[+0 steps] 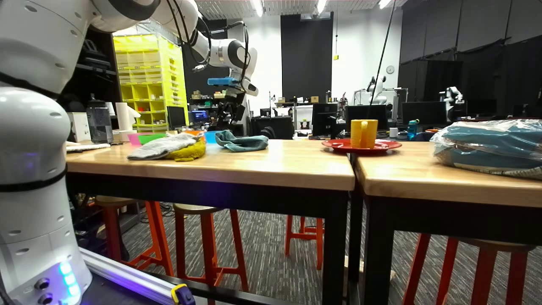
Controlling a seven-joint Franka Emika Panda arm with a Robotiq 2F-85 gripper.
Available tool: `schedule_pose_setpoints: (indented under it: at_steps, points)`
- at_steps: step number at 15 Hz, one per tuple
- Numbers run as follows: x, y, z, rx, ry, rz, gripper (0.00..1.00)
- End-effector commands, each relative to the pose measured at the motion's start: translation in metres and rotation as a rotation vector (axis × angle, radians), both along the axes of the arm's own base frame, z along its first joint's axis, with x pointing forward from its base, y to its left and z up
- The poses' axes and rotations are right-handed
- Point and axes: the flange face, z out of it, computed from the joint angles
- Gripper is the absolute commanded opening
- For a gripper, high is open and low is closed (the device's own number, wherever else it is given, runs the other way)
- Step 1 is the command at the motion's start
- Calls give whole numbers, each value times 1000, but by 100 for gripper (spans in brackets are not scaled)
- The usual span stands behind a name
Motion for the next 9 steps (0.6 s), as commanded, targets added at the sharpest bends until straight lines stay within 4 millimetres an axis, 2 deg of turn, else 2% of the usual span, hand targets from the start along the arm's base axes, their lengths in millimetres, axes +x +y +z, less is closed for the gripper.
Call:
schedule_pose_setpoints:
  at_steps: [1,6,9]
  points:
    - [-21,-22,24,-11,-27,-18,100]
    - [-40,-71,35,2,-73,-77,100]
    - [-54,-94,27,42,-106,-115,100]
